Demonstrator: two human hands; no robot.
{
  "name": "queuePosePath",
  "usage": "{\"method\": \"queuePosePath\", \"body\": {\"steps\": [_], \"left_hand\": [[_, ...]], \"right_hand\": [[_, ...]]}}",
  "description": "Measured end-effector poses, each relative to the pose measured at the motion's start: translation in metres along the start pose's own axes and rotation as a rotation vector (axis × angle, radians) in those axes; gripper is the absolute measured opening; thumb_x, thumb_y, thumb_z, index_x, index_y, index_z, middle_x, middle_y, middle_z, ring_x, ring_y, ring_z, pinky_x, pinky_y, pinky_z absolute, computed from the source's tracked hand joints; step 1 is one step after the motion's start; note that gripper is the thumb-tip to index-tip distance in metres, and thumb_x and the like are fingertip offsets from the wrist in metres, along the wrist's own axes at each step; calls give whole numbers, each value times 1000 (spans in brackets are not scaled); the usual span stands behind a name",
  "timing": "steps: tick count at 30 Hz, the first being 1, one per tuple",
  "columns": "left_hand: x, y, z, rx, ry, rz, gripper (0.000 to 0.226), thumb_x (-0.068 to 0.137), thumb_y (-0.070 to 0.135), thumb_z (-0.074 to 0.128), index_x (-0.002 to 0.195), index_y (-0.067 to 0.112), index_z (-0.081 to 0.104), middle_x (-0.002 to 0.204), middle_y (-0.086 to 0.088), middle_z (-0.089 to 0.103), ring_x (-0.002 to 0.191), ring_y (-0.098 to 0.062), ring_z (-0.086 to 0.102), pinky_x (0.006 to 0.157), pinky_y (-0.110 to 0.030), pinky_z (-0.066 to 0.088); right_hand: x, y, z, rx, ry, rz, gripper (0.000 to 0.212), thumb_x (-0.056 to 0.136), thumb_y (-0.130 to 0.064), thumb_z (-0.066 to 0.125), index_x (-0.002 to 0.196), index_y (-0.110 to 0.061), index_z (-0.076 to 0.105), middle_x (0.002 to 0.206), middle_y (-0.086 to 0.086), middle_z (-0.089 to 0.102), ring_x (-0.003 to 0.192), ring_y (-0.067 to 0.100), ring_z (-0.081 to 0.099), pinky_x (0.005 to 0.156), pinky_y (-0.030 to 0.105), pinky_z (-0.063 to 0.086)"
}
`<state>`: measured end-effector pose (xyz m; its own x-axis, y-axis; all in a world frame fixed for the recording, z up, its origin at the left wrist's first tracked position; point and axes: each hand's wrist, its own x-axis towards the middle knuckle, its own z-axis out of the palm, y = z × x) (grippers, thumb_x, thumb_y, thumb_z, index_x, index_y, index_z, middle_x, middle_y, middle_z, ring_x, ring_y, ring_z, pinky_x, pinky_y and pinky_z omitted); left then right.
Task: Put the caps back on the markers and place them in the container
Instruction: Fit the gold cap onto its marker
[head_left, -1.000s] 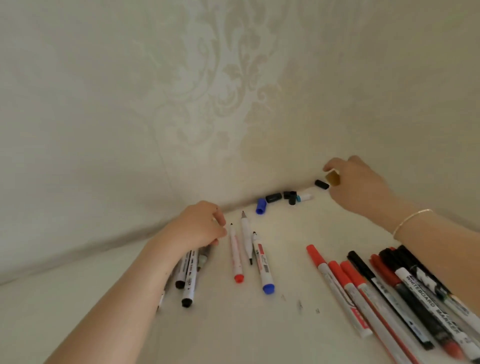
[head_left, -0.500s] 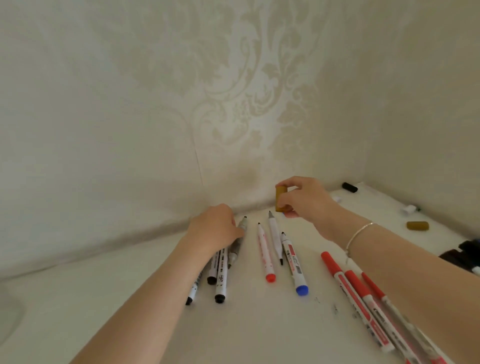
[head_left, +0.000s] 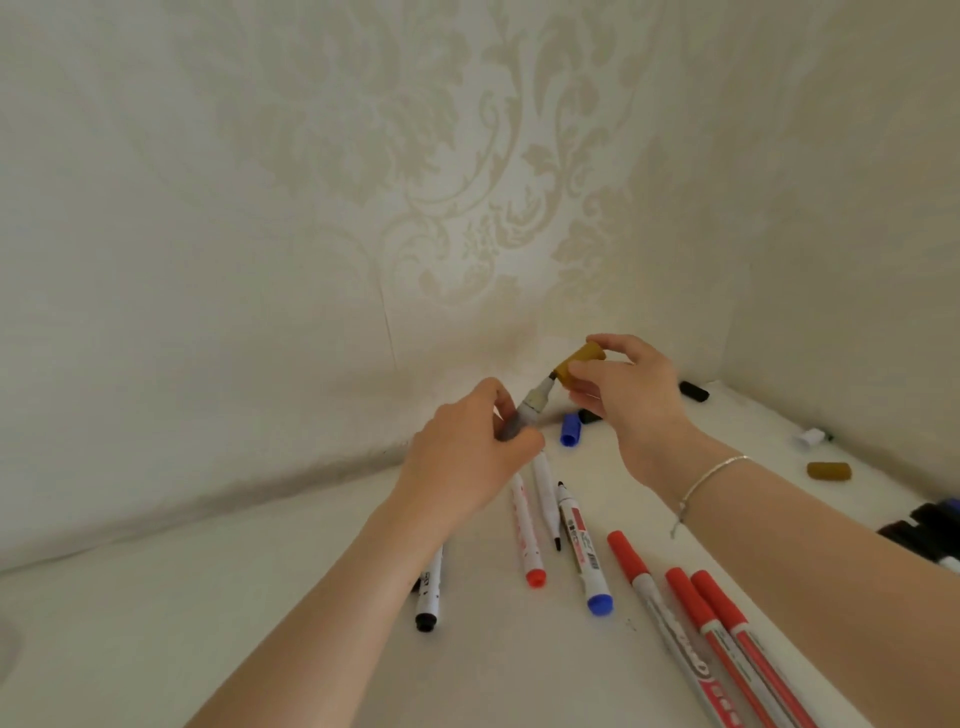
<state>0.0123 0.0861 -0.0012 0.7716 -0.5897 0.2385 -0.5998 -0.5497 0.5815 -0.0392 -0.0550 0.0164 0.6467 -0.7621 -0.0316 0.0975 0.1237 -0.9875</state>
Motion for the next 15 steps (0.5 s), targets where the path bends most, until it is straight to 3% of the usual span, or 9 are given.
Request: {"method": "queuePosePath", "body": {"steps": [7, 12, 15], "left_hand": [[-3, 5, -5, 66, -8, 0, 16, 83, 41, 58, 91, 29, 49, 78, 4, 69, 60, -13, 53, 55, -27, 35], [-3, 5, -4, 102, -3, -6, 17, 82, 41, 58, 92, 30, 50, 75, 5, 66, 58, -13, 52, 55, -28, 34], [-2, 6, -3, 111, 1, 0, 17, 84, 40, 57, 95, 29, 49, 78, 6, 65, 66, -13, 58, 57, -28, 38]], "right_hand": [[-6, -4, -6, 152, -51, 16, 26, 87, 1, 58, 109, -12, 62, 102, 18, 69, 91, 29, 69, 78, 30, 57], [-15, -5, -5, 79, -161, 15, 28, 86, 4, 58, 109, -11, 65, 99, 20, 70, 82, 26, 69, 77, 31, 57], [-18, -4, -2, -52, -207, 8, 28, 86, 3, 58, 108, -13, 65, 102, 21, 68, 90, 32, 69, 82, 36, 58]]}}
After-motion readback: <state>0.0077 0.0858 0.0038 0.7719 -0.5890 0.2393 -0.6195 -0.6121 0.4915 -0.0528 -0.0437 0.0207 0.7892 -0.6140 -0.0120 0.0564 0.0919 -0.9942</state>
